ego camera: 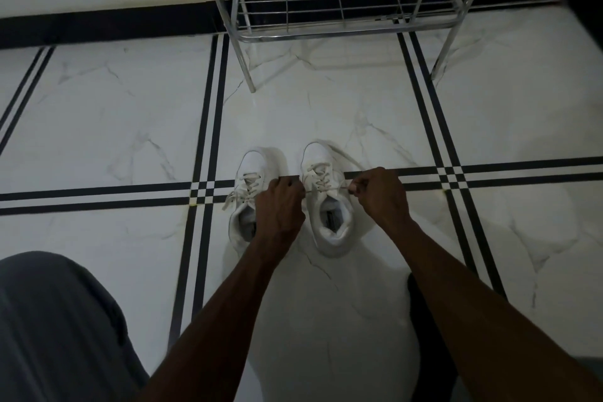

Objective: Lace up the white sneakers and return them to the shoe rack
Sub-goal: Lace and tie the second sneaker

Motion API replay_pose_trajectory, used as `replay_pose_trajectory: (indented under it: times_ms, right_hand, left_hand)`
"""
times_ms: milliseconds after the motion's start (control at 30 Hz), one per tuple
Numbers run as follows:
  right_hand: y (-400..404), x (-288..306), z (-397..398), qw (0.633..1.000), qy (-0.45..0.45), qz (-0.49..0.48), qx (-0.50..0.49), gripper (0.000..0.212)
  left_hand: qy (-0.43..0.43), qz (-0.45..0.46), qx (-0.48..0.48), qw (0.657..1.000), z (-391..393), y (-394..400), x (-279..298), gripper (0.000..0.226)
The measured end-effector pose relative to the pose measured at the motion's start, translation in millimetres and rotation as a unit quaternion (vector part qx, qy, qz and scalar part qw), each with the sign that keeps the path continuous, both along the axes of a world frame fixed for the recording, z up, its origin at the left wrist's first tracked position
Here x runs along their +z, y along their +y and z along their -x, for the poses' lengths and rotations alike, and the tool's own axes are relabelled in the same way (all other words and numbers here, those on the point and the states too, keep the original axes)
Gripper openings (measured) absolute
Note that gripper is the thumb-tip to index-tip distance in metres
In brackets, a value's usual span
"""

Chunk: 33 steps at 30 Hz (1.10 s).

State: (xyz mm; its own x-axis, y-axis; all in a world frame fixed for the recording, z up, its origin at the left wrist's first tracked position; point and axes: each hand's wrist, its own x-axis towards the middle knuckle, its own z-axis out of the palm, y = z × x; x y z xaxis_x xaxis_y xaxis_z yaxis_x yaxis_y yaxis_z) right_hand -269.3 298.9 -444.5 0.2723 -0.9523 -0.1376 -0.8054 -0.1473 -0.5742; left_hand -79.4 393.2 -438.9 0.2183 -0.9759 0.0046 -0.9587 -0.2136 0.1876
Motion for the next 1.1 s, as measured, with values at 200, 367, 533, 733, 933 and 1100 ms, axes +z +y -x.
replay_pose_trajectory:
  times_ms: [200,367,533,733,933,1100]
  right_hand:
    - [-15,8,-2,0.993,0.004,-0.016,0.12,0.019]
    - [-10,6,-5,0.988,-0.036,-0.034,0.147,0.029]
    - [-4,9,-3,0.993,-0.032,0.006,0.113,0.01]
    - [22,5,-10,0.989,0.039,0.087,0.11,0.011]
    - [35,-7,-20,0.99,0.066,0.093,0.086,0.025]
    - [43,-13,-19,0.993,0.029,0.093,0.064,0.017]
  left_hand:
    - [0.106,-0.004,0.032,0.994,2,-9,0,0.017]
    - [0.166,0.008,0.019,0.986,6,-6,-1,0.024]
    - [0.105,0.017,0.02,0.994,7,-8,-1,0.014]
    - [0.228,0.001,0.066,0.971,14,-3,-15,0.015]
    - [0.353,0.014,0.176,0.919,21,-5,-11,0.01]
    - [0.427,0.035,0.221,0.876,24,2,-14,0.018]
